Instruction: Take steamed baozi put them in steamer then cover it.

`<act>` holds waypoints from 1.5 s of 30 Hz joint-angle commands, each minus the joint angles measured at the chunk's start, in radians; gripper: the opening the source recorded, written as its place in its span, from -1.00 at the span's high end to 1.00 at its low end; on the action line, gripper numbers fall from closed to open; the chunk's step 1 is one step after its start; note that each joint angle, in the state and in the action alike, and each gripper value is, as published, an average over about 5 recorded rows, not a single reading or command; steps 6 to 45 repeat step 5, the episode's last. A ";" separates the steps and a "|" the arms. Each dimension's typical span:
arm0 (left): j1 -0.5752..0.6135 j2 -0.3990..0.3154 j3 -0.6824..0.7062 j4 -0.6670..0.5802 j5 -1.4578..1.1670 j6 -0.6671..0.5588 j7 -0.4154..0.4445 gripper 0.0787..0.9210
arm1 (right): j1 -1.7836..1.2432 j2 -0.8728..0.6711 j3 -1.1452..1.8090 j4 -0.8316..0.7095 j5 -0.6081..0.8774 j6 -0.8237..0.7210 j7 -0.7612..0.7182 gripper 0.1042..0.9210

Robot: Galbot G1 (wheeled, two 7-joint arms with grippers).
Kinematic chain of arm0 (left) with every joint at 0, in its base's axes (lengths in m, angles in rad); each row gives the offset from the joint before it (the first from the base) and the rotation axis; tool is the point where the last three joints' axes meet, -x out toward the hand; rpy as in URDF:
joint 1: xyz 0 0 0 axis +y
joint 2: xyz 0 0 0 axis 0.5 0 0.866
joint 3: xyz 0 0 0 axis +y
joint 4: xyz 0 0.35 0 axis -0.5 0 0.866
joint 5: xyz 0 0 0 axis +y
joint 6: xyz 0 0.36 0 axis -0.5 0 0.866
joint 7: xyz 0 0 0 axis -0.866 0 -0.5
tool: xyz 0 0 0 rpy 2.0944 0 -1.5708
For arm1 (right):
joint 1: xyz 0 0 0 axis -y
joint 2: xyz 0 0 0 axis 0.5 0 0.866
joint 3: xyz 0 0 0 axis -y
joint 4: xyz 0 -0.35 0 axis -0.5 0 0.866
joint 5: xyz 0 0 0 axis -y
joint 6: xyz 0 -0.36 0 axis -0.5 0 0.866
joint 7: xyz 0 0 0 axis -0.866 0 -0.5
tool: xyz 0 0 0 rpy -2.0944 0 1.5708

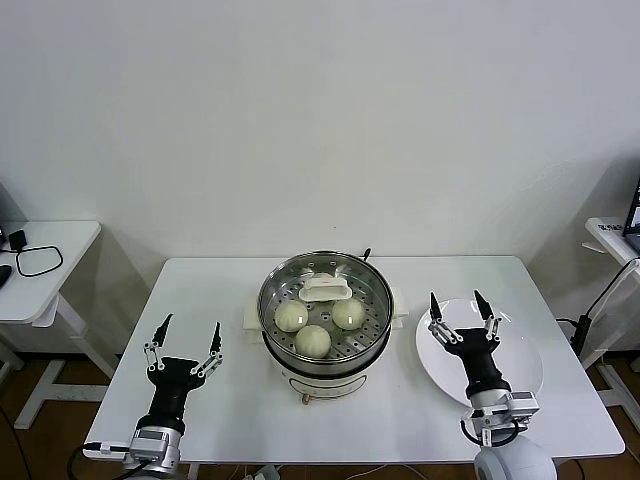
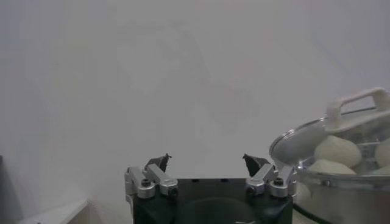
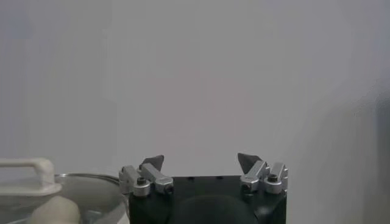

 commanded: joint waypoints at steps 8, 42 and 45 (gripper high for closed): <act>-0.001 0.003 -0.005 -0.003 -0.015 -0.006 0.004 -0.77 | -0.009 0.005 -0.001 0.014 -0.002 -0.018 0.001 -0.76; -0.001 0.003 -0.005 -0.003 -0.015 -0.006 0.004 -0.77 | -0.009 0.005 -0.001 0.014 -0.002 -0.018 0.001 -0.76; -0.001 0.003 -0.005 -0.003 -0.015 -0.006 0.004 -0.77 | -0.009 0.005 -0.001 0.014 -0.002 -0.018 0.001 -0.76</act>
